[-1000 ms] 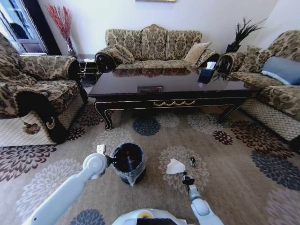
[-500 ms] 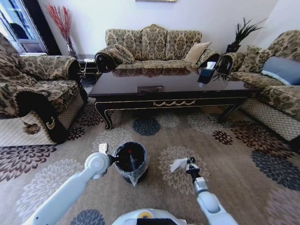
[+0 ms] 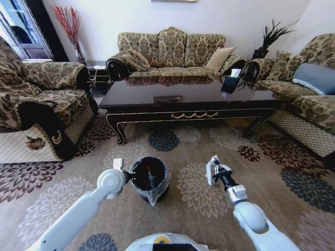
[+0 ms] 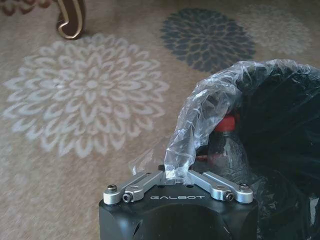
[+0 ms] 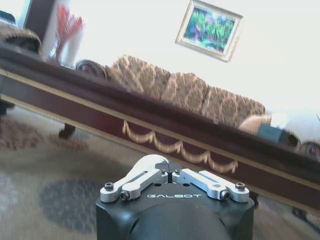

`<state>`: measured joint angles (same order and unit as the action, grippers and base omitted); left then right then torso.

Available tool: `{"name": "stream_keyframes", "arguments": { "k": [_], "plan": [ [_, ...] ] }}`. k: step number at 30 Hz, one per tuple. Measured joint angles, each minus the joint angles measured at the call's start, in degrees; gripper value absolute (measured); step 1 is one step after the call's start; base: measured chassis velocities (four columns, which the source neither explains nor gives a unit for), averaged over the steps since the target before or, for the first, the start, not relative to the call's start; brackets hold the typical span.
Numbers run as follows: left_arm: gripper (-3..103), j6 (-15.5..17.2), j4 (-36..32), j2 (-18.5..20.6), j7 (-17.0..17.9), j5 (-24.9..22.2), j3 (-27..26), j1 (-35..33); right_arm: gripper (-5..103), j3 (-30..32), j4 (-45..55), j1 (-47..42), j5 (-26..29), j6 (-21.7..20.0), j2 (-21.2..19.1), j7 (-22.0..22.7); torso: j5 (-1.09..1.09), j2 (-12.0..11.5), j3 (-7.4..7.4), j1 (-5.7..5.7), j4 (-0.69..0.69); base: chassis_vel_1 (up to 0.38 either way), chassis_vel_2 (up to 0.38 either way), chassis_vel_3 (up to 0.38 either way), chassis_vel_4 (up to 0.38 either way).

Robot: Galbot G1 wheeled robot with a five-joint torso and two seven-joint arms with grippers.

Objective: Move to the front of the table and pick up the trash from the floor, then place it into the trash bin.

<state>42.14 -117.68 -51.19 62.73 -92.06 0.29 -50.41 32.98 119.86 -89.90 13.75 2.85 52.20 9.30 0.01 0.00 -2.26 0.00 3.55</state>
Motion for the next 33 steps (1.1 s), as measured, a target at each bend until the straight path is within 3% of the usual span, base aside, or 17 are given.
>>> {"name": "stream_keyframes", "arguments": {
  "k": [10, 17, 24, 33],
  "plan": [
    [0, 0.0, 4.74, -3.92, 1.26, -1.43, 9.47, 10.87, 0, 7.31, 10.75, -2.61, 6.51, -3.2, -5.38, -0.33, 0.0, 0.0, 0.0, 0.0, 0.0, 0.0, 0.0, 0.0, 0.0],
    [0, 0.0, 8.36, -6.12, 1.63, -1.89, 15.05, 15.44, 0, 8.26, 13.86, -1.96, 9.48, -5.27, -7.25, -0.27, 0.0, 0.0, 0.0, 0.0, 0.0, 0.0, 0.0, 0.0, 0.0],
    [0, -0.18, 15.6, -11.89, 2.58, -1.66, 20.47, 20.2, 0, 8.02, 16.93, 0.06, 12.5, -6.93, -10.46, -0.28, 0.0, 0.0, -0.01, 0.0, -0.01, 0.0, 0.0, 0.0, 0.0],
    [0, -0.67, 21.38, -18.94, 3.37, -1.71, 24.53, 25.71, 0, 7.74, 19.58, -1.29, 12.57, -7.26, -12.75, -0.49, 0.0, 0.0, 0.0, 0.0, 0.01, 0.0, 0.0, 0.0, 0.0]
  ]
}}
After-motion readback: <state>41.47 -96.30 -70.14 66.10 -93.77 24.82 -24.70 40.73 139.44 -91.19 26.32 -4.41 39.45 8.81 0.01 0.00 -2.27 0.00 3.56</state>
